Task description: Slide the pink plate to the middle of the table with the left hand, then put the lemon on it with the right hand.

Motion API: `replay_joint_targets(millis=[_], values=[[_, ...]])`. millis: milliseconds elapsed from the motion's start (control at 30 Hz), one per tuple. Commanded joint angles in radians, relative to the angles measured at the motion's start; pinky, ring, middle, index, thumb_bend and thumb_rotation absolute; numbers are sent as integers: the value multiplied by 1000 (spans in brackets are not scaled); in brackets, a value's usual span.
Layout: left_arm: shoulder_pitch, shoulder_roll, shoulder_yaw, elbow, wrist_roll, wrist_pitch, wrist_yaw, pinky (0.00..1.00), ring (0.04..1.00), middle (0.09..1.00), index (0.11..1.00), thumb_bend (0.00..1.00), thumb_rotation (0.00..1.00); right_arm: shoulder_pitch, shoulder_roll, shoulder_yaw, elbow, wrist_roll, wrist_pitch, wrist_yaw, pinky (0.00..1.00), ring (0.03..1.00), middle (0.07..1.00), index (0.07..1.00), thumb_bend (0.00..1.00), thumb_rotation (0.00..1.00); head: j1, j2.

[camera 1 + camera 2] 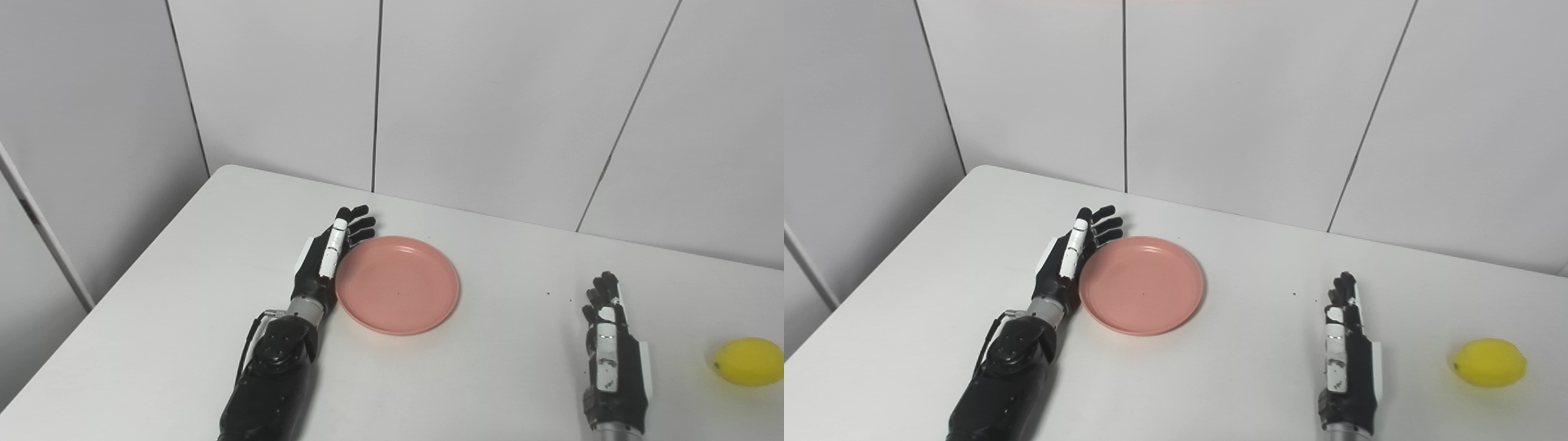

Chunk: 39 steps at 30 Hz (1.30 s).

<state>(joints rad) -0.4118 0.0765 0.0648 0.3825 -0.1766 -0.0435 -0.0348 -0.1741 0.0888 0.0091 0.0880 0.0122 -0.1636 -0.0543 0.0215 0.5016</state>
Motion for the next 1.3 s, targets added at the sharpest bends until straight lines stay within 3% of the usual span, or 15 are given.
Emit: replay_joint_targets(millis=[0, 333, 600, 1267], values=[[-14, -12, -9, -13, -5, 24, -23, 818, 822, 815, 801, 625, 1000, -24, 11, 13, -27, -18, -25, -1, 999, 990, 978, 967, 720, 936, -28, 8], [-12, -22, -13, -38, -10, 57, -47, 816, 818, 814, 800, 603, 1000, -40, 25, 63, -39, -80, 22, -1, 1000, 1000, 1000, 1000, 728, 1000, -156, 37], [1, -40, -24, -43, 4, 52, -52, 806, 821, 818, 804, 600, 1000, -48, 42, 73, -17, -98, -3, -11, 1000, 1000, 1000, 1000, 727, 1000, -242, 37], [28, -127, -43, -62, 13, 49, -29, 812, 824, 826, 812, 588, 1000, -50, 28, 67, -46, -79, 13, 14, 1000, 1000, 1000, 1000, 699, 1000, -247, 54]])
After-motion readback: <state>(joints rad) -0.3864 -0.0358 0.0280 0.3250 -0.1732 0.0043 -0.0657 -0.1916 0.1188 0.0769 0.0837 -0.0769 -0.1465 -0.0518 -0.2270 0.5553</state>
